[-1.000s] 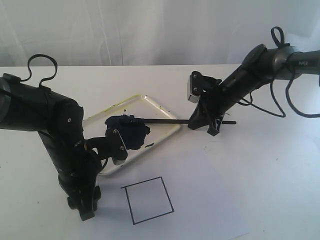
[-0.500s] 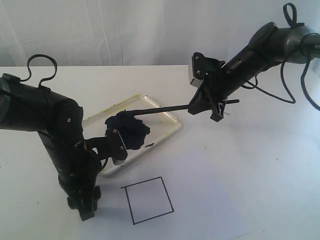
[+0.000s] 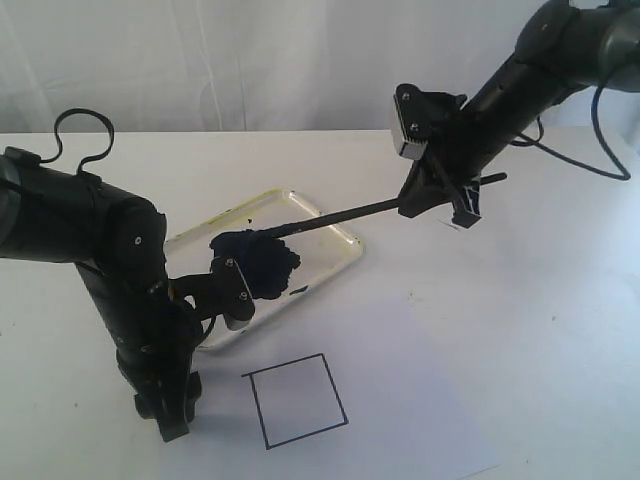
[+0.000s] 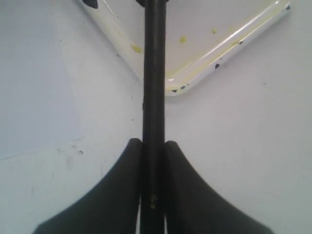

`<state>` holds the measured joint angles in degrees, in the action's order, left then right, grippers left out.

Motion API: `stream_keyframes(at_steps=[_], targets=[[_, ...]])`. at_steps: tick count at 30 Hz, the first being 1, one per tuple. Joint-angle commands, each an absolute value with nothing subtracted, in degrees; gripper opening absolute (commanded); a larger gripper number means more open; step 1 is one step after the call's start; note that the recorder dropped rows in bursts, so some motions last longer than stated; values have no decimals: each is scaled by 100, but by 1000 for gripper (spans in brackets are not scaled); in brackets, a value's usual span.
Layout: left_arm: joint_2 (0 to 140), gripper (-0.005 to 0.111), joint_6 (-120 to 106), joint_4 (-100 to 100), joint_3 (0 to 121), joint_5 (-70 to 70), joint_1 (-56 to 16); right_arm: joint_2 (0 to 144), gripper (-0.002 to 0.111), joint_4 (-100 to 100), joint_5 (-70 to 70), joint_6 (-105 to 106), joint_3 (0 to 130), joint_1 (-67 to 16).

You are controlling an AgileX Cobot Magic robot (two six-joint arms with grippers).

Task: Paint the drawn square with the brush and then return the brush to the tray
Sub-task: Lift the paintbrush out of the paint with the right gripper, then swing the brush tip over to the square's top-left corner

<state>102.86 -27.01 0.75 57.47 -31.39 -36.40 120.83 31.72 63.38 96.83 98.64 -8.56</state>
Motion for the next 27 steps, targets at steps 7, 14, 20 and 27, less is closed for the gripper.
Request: stream_keyframes(at_steps=[7,14,20,27], targets=[[10342,62,-2685,0,5663,-3143,-3671,11180,0,2334,6996,9773,9671,-847],[10342,62,-2685,0,5663,-3132,-3671,10445,0,2201,6853,10021,8525,-857],[10342,62,-2685,0,5663,-3144,-3671,9990,0,2311,6311,10299,7657,-868],[10342,62,-2685,0,5663,-3120,-3671,9664,0,2405,6107,10322,7067,-1039]])
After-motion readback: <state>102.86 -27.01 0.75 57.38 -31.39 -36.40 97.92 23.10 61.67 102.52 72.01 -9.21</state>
